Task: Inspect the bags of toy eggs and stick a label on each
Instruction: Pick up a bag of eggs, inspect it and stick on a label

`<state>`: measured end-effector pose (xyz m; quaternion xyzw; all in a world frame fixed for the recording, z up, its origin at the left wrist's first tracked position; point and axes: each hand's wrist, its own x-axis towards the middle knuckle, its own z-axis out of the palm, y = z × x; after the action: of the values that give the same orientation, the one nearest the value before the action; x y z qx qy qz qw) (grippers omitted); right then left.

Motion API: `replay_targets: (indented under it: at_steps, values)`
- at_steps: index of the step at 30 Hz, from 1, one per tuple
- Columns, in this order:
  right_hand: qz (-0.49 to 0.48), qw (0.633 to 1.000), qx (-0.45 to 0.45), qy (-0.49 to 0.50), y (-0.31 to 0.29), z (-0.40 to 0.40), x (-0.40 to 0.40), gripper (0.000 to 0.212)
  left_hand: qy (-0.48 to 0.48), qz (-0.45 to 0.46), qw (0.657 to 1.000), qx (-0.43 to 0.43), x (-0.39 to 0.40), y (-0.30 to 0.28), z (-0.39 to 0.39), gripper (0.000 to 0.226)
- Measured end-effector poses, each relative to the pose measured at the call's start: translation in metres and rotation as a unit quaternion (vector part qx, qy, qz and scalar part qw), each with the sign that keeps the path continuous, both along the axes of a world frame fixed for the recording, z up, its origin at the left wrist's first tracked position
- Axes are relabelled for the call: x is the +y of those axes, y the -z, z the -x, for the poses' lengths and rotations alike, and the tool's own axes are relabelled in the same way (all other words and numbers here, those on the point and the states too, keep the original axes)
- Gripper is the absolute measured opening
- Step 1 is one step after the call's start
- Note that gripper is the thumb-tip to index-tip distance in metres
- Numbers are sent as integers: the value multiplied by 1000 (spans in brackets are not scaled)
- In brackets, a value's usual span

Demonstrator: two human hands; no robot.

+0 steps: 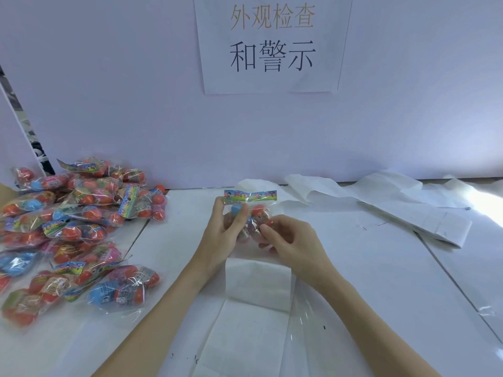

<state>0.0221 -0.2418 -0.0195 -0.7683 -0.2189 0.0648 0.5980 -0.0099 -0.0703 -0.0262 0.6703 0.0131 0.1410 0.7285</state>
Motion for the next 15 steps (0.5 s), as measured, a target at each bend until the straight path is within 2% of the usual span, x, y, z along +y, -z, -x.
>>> replay_targets:
  at_steps: [2, 5, 10, 12, 15]
  values:
    - [30, 999, -28, 8, 2, -1, -1, 16, -5, 37, 999, 5, 4, 0, -1, 36]
    - [39, 998, -56, 19, 2, -2, -1, 22, -37, 74, 997, -4, 11, 0, -3, 19]
    - [-39, 999, 11, 24, -1, -4, -1, 23, -51, 120, 991, -14, 12, 1, -6, 19]
    - [-76, 995, 62, 24, -1, -3, 0, 18, -55, 111, 992, -18, 11, 2, -6, 23]
    - [-77, 994, 62, 34, 0, -2, 0, 18, -49, 73, 996, -9, 11, 3, -6, 25]
